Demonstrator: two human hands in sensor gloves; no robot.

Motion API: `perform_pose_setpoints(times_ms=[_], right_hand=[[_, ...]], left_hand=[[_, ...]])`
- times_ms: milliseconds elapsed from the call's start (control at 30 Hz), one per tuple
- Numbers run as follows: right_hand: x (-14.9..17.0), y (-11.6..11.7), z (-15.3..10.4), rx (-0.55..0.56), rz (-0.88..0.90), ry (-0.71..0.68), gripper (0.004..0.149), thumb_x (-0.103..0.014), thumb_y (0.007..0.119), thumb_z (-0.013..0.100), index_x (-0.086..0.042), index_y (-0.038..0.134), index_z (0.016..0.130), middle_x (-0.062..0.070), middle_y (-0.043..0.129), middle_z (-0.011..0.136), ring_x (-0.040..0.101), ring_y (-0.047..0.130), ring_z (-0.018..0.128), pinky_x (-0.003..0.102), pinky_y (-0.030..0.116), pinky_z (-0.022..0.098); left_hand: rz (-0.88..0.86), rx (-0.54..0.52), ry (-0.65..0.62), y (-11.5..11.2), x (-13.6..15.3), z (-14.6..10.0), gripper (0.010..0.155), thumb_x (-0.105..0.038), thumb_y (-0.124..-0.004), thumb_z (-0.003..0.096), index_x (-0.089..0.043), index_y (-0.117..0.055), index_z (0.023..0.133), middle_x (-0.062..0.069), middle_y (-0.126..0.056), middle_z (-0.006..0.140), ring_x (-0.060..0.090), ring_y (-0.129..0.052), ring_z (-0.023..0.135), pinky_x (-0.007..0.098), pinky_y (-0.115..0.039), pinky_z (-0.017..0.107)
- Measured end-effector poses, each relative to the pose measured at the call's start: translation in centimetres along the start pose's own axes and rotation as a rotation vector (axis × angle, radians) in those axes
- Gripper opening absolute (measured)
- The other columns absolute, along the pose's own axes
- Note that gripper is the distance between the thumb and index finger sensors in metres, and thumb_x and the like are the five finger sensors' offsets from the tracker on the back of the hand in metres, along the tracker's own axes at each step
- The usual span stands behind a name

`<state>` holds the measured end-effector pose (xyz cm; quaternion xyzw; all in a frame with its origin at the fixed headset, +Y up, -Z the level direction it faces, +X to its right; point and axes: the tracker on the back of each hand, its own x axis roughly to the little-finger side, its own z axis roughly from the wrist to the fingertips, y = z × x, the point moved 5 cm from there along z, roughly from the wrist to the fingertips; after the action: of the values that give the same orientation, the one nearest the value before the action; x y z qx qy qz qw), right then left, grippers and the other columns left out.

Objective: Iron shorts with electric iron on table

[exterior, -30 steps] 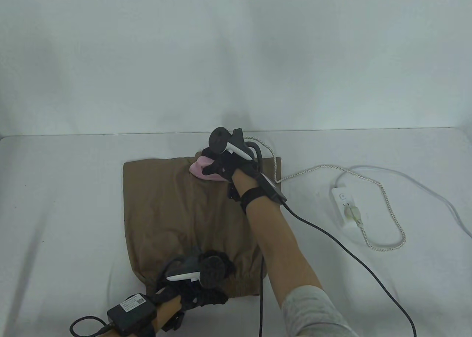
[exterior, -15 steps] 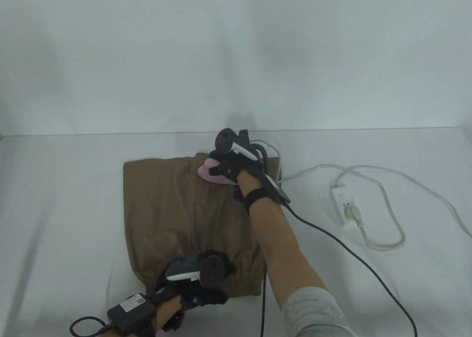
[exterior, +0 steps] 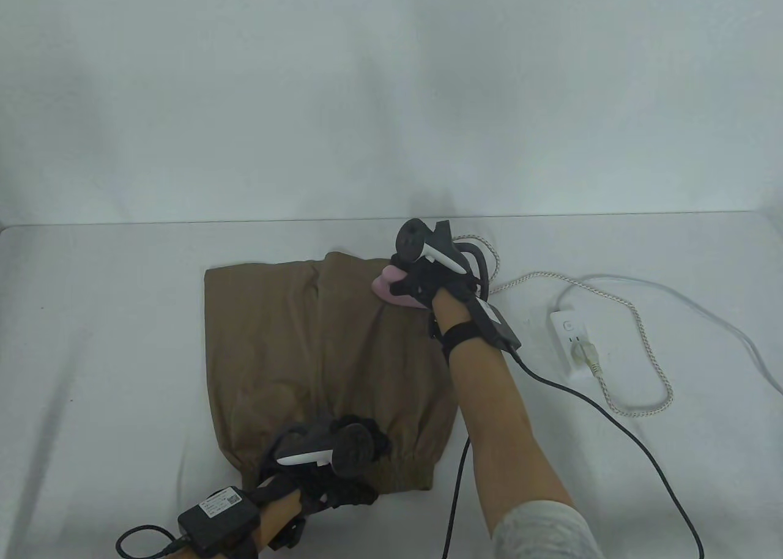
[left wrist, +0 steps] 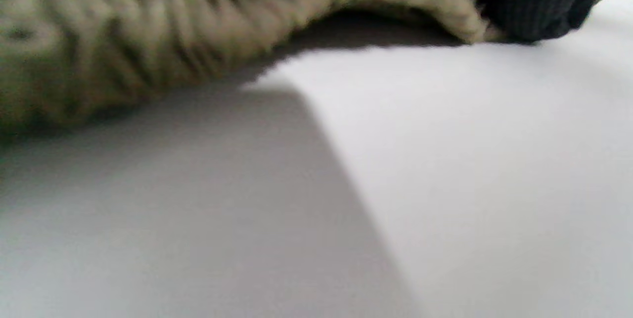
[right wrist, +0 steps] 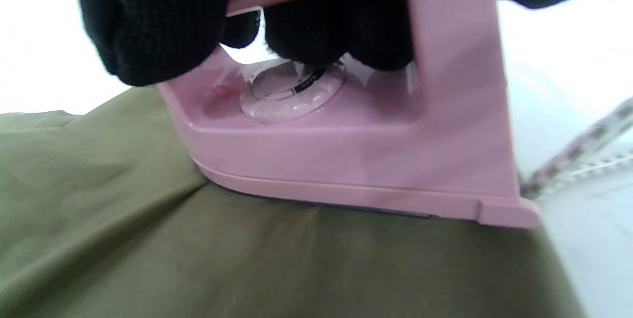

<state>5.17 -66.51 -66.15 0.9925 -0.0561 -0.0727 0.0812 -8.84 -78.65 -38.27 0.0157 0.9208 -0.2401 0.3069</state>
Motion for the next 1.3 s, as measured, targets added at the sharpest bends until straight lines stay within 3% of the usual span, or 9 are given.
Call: perform_pose_setpoints(times_ms=[200, 433, 733, 1000, 1300], right_hand=[[1.3, 0.0, -0.3, -0.003, 0.021, 0.033, 0.066, -0.056, 0.088, 0.037, -0.043, 0.070, 0.100, -0.008, 0.092, 0.077, 0.020, 0.094, 0.066, 0.059, 0.076, 0.047], [-0.6, 0.1, 0.1, 0.011, 0.018, 0.009, 0.066, -0.057, 0.087, 0.037, -0.043, 0.071, 0.099, -0.009, 0.091, 0.077, 0.019, 0.094, 0.066, 0.058, 0.076, 0.048], [-5.9, 0.8, 0.6, -0.007, 0.126, -0.106, 0.066, -0.057, 0.087, 0.037, -0.043, 0.071, 0.100, -0.010, 0.091, 0.077, 0.019, 0.094, 0.065, 0.057, 0.076, 0.047], [-10.1, 2.2, 0.2, -0.042, 0.109, -0.190, 0.067, -0.056, 0.084, 0.039, -0.041, 0.069, 0.102, -0.008, 0.090, 0.079, 0.020, 0.093, 0.067, 0.058, 0.076, 0.047], [-8.6, 2.3, -0.1, -0.043, 0.096, -0.158, 0.066, -0.056, 0.088, 0.037, -0.043, 0.070, 0.100, -0.009, 0.093, 0.075, 0.019, 0.094, 0.064, 0.058, 0.077, 0.046]], left_hand=[[0.003, 0.004, 0.001, 0.0, 0.0, 0.0, 0.088, -0.063, -0.071, 0.0467, -0.033, -0.023, 0.114, 0.001, -0.017, 0.121, 0.033, -0.019, 0.112, 0.064, -0.031, 0.078], [0.007, 0.005, -0.002, 0.0, 0.0, 0.1, 0.088, -0.063, -0.071, 0.0467, -0.032, -0.023, 0.114, 0.001, -0.017, 0.121, 0.033, -0.020, 0.112, 0.064, -0.032, 0.078], [0.006, 0.005, 0.000, 0.0, 0.0, 0.1, 0.088, -0.063, -0.072, 0.0466, -0.033, -0.023, 0.114, 0.001, -0.017, 0.121, 0.033, -0.019, 0.112, 0.064, -0.032, 0.078], [0.006, 0.005, 0.002, 0.0, 0.0, 0.0, 0.088, -0.063, -0.072, 0.0466, -0.033, -0.023, 0.114, 0.001, -0.017, 0.121, 0.033, -0.020, 0.112, 0.063, -0.032, 0.078], [0.007, 0.005, 0.002, 0.0, 0.0, 0.1, 0.088, -0.063, -0.072, 0.0465, -0.033, -0.023, 0.114, 0.001, -0.017, 0.121, 0.033, -0.020, 0.112, 0.064, -0.032, 0.078]])
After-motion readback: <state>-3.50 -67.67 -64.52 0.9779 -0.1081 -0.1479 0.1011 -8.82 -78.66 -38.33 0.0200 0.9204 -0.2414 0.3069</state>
